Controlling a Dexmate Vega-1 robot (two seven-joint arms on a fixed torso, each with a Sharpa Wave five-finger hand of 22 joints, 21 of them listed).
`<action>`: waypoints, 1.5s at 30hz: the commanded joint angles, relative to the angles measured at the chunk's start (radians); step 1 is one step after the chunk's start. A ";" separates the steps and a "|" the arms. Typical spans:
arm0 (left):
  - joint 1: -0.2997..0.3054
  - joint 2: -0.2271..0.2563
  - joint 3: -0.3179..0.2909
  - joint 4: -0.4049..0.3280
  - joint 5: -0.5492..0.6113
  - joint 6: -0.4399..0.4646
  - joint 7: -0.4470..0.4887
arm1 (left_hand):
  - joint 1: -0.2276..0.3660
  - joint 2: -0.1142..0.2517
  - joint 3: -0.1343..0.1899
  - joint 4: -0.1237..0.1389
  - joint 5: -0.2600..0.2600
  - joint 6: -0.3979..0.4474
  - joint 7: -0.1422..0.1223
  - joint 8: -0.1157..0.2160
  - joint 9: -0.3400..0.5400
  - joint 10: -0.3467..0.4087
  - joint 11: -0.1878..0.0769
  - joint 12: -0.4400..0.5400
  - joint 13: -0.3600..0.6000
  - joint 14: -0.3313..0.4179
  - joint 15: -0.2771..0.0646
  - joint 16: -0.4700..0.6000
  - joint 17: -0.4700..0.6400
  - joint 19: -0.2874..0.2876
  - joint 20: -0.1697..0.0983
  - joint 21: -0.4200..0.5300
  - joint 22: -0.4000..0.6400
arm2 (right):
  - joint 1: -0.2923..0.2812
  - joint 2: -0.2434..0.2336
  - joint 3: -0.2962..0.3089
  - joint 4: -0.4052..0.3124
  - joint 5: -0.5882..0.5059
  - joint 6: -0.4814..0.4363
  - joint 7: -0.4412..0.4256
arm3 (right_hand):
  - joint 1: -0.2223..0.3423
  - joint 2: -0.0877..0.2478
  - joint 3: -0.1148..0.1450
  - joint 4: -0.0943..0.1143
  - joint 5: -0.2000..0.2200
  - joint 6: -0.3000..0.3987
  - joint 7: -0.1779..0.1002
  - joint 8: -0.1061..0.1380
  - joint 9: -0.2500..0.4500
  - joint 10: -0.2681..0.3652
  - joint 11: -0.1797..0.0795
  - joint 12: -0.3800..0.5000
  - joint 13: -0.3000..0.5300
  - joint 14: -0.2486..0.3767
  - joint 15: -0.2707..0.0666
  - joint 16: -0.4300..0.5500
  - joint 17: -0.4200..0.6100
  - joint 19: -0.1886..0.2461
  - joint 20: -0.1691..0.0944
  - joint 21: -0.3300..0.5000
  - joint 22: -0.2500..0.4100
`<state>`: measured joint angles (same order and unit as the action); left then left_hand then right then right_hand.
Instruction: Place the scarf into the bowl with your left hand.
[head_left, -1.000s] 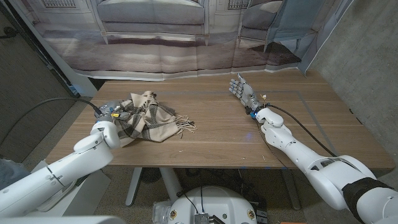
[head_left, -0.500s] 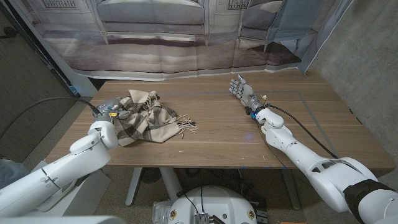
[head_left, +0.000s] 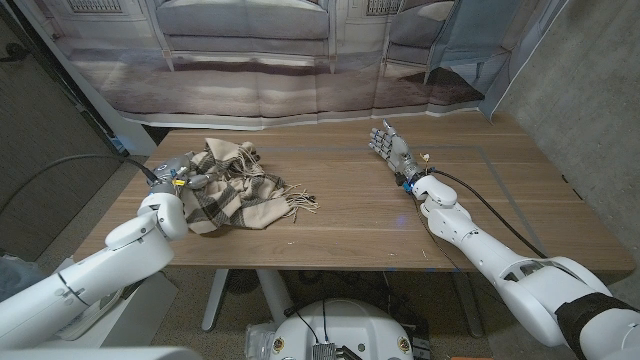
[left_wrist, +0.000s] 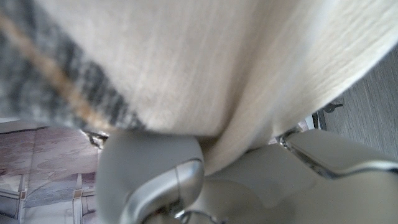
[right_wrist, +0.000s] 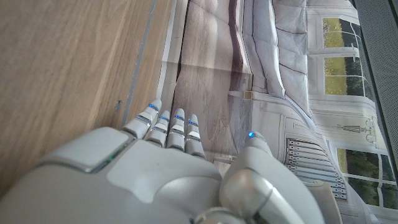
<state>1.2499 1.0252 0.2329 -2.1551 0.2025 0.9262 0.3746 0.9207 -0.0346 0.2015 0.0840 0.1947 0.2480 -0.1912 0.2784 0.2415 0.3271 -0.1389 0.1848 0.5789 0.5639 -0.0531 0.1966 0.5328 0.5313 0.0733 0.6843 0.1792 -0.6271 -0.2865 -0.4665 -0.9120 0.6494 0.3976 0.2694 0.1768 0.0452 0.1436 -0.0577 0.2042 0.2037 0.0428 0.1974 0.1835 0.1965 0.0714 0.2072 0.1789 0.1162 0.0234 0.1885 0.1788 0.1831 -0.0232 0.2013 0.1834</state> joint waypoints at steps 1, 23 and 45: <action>0.018 0.011 -0.031 -0.048 -0.004 0.031 -0.024 | -0.024 -0.006 -0.011 0.011 0.012 -0.006 0.002 -0.005 -0.001 -0.016 0.003 0.004 -0.004 -0.032 -0.006 -0.009 -0.003 -0.006 0.017 -0.012 0.004 | -0.013 -0.011 -0.002 -0.030 0.000 -0.009 -0.009 | 0.004 0.011 0.000 -0.001 0.002 0.006 0.002 -0.003 0.004 0.011 0.002 0.007 0.006 0.009 -0.002 0.000 0.005 0.005 -0.002 0.003 0.004; 0.023 -0.029 -0.093 -0.063 -0.044 0.016 -0.062 | -0.293 -0.070 -0.152 0.082 0.064 -0.035 0.034 -0.046 -0.010 -0.113 0.053 0.007 -0.063 -0.267 0.065 -0.021 -0.067 -0.145 0.134 -0.120 0.004 | -0.003 -0.005 -0.004 -0.009 0.003 -0.007 -0.002 | 0.004 0.011 -0.001 -0.002 0.002 0.007 -0.001 -0.003 0.004 0.015 0.002 0.008 0.006 0.010 -0.002 0.000 0.005 0.005 -0.001 0.003 0.004; 0.024 -0.009 -0.129 -0.159 -0.021 0.032 -0.079 | -0.370 -0.075 -0.198 0.080 0.088 -0.044 0.057 -0.058 -0.015 -0.150 0.070 0.006 -0.097 -0.340 0.094 -0.019 -0.107 -0.226 0.141 -0.178 0.004 | 0.015 0.004 0.004 0.031 0.010 0.009 0.024 | 0.004 0.012 -0.001 -0.002 0.002 0.008 -0.003 -0.002 0.004 0.017 0.000 0.007 0.006 0.011 -0.002 0.000 0.005 0.005 -0.001 0.003 0.004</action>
<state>1.2780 0.9993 0.1196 -2.2640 0.1640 0.9389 0.3082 0.5569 -0.1089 0.0123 0.1623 0.2749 0.2018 -0.1444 0.2196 0.2228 0.1791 -0.0696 0.1888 0.4818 0.2267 0.0372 0.1772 0.4263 0.3133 0.2126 0.5100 0.1790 -0.6185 -0.2856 -0.4673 -0.8949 0.6557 0.3983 0.2828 0.1821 0.0505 0.1437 -0.0576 0.2042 0.2036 0.0429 0.1973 0.1835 0.2110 0.0714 0.2128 0.1789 0.1161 0.0233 0.1884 0.1788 0.1830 -0.0233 0.2013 0.1834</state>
